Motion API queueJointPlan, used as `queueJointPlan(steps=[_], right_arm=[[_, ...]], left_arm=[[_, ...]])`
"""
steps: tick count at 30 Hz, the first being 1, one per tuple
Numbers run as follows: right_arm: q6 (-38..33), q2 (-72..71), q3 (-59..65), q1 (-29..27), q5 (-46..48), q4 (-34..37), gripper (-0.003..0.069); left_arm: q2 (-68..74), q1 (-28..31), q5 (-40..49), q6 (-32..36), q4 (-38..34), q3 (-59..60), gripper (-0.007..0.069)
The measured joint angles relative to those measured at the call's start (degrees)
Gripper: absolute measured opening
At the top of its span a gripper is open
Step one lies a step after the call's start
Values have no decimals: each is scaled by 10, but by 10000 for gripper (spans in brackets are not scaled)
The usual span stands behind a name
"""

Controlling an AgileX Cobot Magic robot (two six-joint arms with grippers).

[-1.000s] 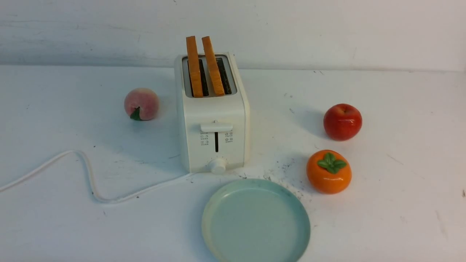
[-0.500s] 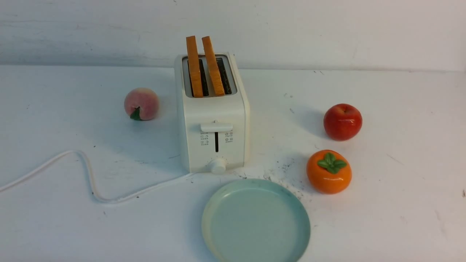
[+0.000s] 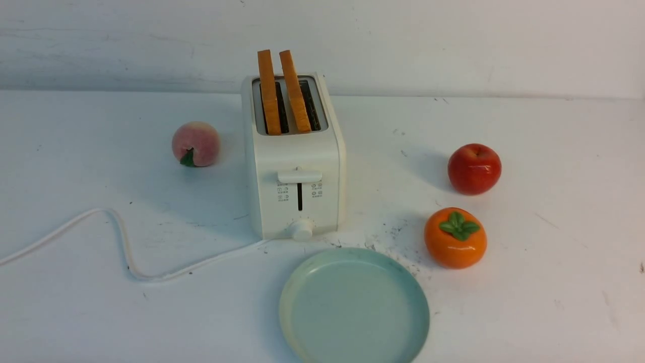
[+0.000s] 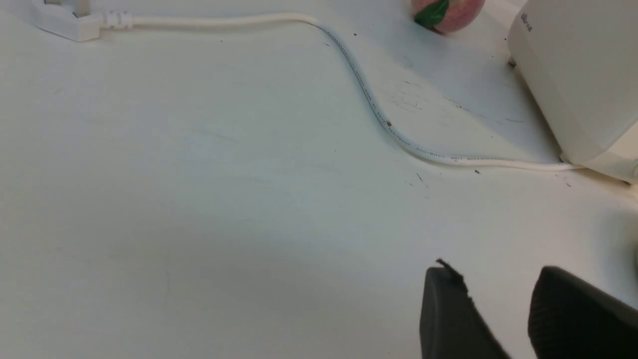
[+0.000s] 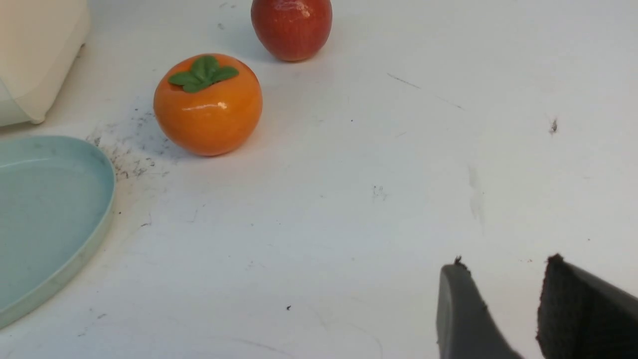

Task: Take toasted bread from bread machine on white table place on plate.
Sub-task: 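Grasp the toast slice in the toaster and pull it up out of the slot with the right gripper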

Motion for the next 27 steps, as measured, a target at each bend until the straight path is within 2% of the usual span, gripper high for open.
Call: queueJointPlan(steps=[14,17,18,19,21,23,24,27], right_arm=[[0,0,0,0,0,0,240],[0,0,0,0,0,0,240],[0,0,0,0,0,0,240],[0,0,0,0,0,0,240],[0,0,0,0,0,0,240],[0,0,0,0,0,0,240],[0,0,0,0,0,0,240],[0,0,0,0,0,0,240]], left_arm=[[0,0,-2,-1,-13,0,242],[0,0,-22,-15,-67,0,242],[0,0,-51,-38,-131,0,242],[0,0,-55,-42,-131,0,242],[0,0,-120,-92,-257,0,242],[0,0,-141,-103,-289,0,242],[0,0,-168,-111,-349,0,242],[0,0,-194,-116,-413,0,242]])
